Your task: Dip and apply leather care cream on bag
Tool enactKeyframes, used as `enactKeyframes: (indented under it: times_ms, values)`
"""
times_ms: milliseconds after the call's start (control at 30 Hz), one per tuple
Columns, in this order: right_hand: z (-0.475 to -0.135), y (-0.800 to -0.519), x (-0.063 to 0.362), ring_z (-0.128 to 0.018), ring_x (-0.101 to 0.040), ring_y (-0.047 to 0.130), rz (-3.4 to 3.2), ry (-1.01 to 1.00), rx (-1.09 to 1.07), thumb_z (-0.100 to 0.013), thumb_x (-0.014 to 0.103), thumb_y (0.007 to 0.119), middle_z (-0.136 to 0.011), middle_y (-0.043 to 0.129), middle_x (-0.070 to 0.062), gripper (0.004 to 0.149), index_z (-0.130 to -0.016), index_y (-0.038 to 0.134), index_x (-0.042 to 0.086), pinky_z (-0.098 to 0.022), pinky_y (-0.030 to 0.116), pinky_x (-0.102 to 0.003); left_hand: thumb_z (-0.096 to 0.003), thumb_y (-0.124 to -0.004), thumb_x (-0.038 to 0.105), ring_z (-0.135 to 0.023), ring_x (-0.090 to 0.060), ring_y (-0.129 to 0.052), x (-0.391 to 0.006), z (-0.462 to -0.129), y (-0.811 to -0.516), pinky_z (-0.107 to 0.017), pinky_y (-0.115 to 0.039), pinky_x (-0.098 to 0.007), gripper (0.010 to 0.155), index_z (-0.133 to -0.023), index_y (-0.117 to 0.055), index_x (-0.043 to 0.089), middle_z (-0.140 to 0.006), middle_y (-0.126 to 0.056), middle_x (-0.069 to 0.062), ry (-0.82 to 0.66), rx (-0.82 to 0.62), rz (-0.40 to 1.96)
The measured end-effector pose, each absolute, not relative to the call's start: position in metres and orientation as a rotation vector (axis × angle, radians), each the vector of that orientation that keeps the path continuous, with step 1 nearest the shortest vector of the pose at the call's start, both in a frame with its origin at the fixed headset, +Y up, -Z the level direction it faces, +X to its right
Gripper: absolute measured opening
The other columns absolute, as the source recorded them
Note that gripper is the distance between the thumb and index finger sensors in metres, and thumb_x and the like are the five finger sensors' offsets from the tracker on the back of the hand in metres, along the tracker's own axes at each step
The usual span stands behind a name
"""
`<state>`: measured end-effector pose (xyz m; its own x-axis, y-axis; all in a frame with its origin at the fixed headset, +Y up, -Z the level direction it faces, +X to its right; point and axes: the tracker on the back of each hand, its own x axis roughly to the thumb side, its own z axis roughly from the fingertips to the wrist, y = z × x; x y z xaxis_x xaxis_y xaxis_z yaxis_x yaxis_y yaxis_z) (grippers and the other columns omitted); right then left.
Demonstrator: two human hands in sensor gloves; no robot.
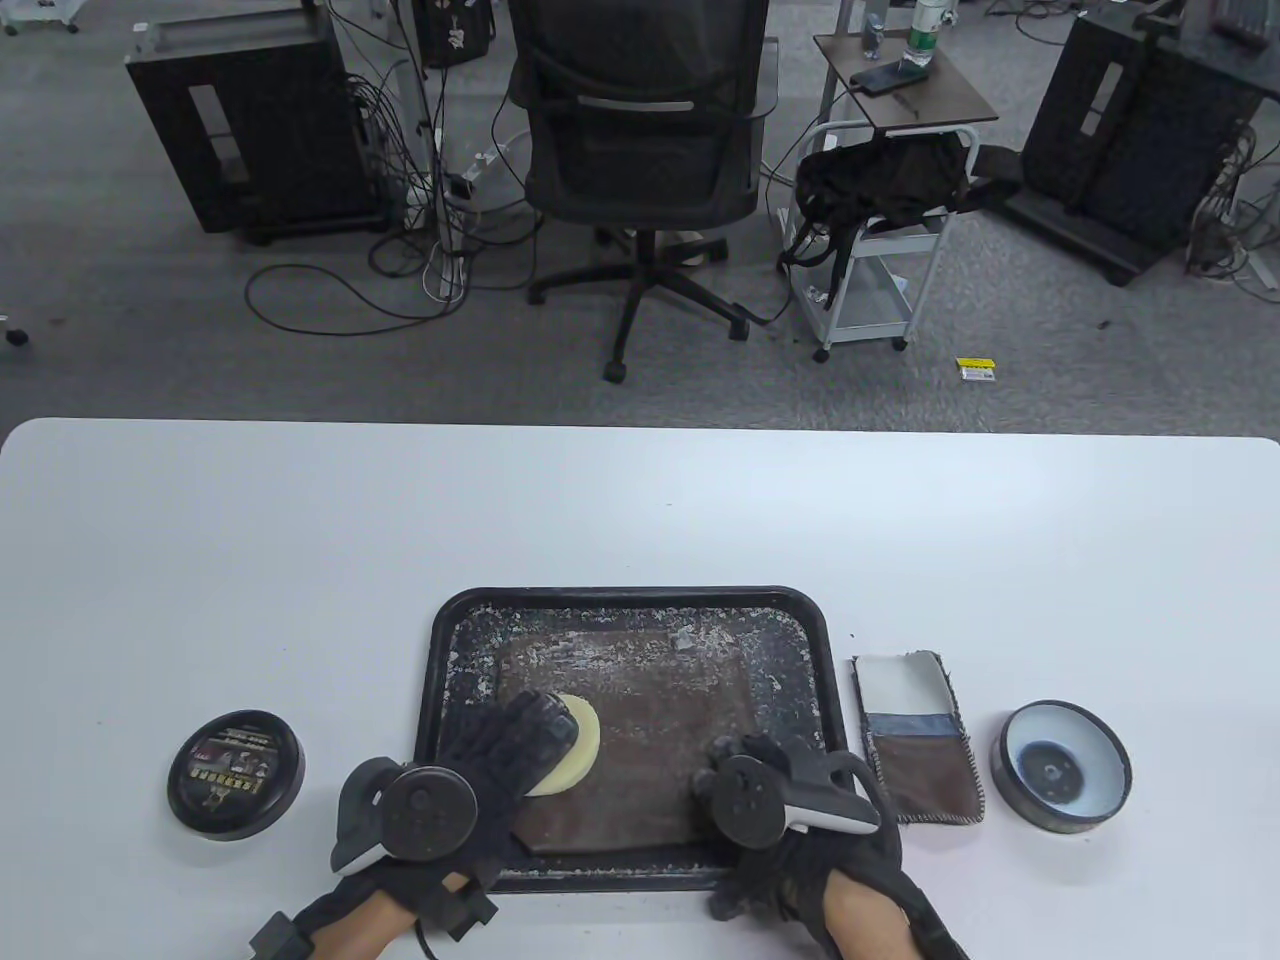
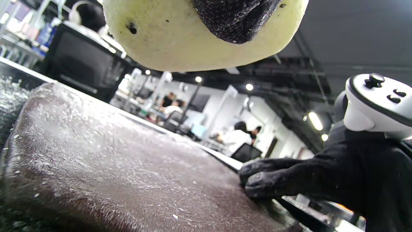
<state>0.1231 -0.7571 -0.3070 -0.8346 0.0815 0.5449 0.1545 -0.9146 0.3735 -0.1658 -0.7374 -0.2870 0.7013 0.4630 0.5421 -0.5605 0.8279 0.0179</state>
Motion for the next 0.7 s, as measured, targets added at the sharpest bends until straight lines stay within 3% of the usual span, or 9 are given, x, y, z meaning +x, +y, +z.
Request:
enactKeyframes:
  times_ms: [267, 700]
  values:
    - [-0.306, -0.759, 0.122, -0.099, -0.049, 0.049, -2.922, -0.589, -0.909, -0.029, 0.052, 0.094, -0.111, 0.042, -0.021, 0.098, -0.108, 0.051, 0.013, -0.069, 0.048, -0.069, -0.0417, -0.077, 0.028, -0.105, -0.022, -0.062, -0.163, -0.288, -0.738, -0.078, -0.055, -0.043, 0.060, -0.098, -0.059, 0.037, -0.110, -0.059, 0.007, -0.546, 0.177, 0.560]
    - [-0.305, -0.760, 0.123, -0.096, -0.048, 0.055, -2.944, -0.561, -0.942, -0.030, 0.050, 0.094, -0.109, 0.050, -0.020, 0.093, -0.106, 0.056, 0.013, -0.069, 0.052, -0.065, -0.0416, -0.077, 0.028, -0.104, -0.023, -0.062, -0.129, -0.293, -0.716, -0.077, -0.055, -0.043, 0.060, -0.098, -0.060, 0.036, -0.109, -0.060, 0.006, -0.579, 0.171, 0.408]
